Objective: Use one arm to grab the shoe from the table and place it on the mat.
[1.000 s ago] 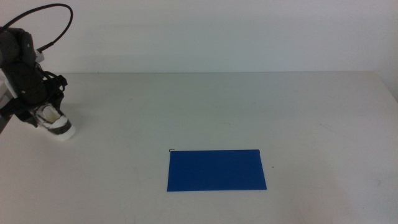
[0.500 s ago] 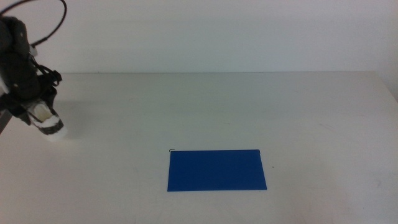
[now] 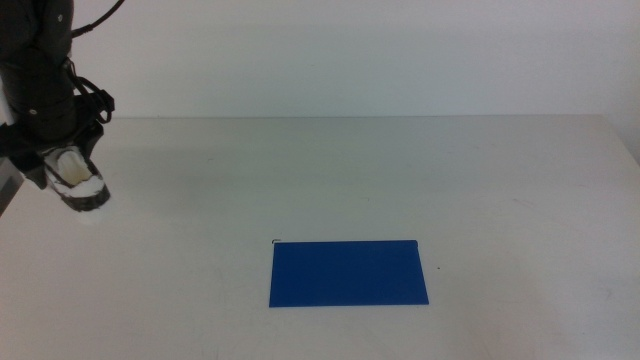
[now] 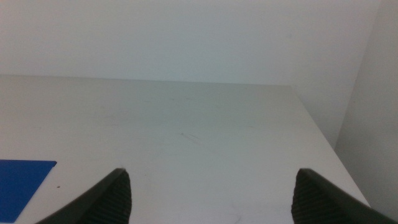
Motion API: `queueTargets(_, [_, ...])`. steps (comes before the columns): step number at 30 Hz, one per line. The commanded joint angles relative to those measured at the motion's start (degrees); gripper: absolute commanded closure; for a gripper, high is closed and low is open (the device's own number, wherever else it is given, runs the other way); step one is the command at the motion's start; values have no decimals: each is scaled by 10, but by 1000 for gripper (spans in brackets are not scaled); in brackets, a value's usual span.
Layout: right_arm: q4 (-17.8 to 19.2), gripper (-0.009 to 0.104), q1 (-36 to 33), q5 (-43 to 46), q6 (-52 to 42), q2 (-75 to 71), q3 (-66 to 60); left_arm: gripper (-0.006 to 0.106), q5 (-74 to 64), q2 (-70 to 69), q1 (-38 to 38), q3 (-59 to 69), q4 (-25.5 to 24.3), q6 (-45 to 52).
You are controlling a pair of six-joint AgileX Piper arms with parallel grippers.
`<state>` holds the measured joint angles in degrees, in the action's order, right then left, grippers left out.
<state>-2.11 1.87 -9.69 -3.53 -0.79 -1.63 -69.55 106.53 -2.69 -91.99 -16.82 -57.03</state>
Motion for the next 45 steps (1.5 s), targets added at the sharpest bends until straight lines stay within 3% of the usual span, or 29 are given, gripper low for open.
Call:
queueTargets(1, [5,29,-2,45,-7,-12,5,102,16,-64,-19,13,-20,-35])
queueTargets(13, [5,29,-2,45,-7,-12,5,102,27,-152,-103,91,-42,-114])
queueTargets(24, [5,29,-2,45,-7,-12,5,102,26,-152,-110,91,-57,-113])
queueTargets(35, [5,29,-2,45,-7,-12,5,102,26,-152,-110,91,-139,-113])
queueTargets(45, [5,29,-2,45,-7,-12,5,102,26,-151,-110,91,-41,-122])
